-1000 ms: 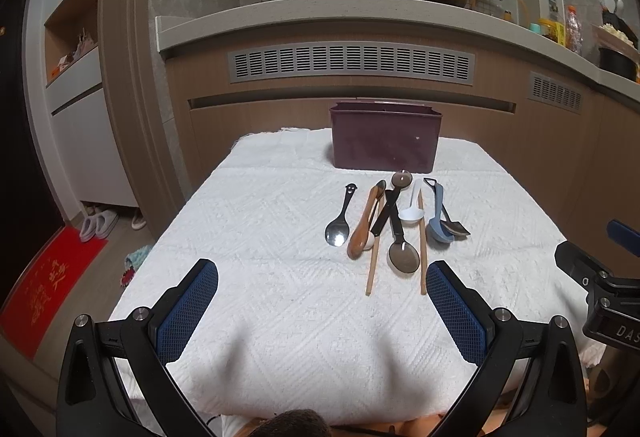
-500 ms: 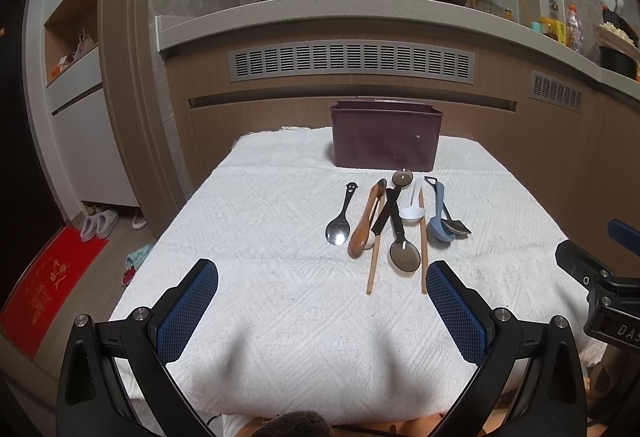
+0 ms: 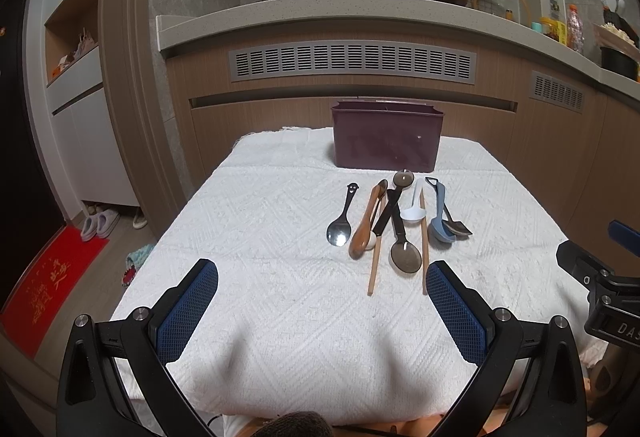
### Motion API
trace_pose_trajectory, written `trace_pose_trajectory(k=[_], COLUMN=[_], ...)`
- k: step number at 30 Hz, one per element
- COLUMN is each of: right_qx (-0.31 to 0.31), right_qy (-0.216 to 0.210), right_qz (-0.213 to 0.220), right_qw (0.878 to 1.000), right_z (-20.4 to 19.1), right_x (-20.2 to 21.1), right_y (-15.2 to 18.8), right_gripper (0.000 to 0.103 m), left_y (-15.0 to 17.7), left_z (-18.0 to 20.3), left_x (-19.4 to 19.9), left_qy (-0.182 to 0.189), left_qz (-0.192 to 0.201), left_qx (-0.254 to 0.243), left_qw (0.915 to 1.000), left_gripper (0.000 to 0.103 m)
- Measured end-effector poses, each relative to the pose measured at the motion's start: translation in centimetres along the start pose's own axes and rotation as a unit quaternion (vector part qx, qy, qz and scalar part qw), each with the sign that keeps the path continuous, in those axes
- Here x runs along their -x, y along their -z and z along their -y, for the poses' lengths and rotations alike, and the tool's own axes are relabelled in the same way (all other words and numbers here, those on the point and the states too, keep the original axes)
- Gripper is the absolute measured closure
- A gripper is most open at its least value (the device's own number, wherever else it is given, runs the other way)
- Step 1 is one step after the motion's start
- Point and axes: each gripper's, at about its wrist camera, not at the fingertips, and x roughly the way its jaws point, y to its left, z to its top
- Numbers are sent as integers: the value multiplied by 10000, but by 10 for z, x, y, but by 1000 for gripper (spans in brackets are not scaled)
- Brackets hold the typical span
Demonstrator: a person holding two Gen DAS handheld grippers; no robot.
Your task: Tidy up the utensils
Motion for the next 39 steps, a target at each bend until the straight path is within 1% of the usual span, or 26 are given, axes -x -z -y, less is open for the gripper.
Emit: trace_pose_trajectory(k=[28,39], right_qx=[-17,-46], right_qy=[-11,-7], right_qz=[-27,-13], right_qw=[10000,10000], right_z=[1,3], right_x=[-1,-3], right_y=[-1,-3], right_gripper=[0,0], left_y=[-3,-6], left_z=[0,8], left_x=[1,-6], left_qy=[-9,131], left_qz=[-20,-89], left_qx=[-19,-208], left_qw=[10000,9997], left_gripper=[0,0])
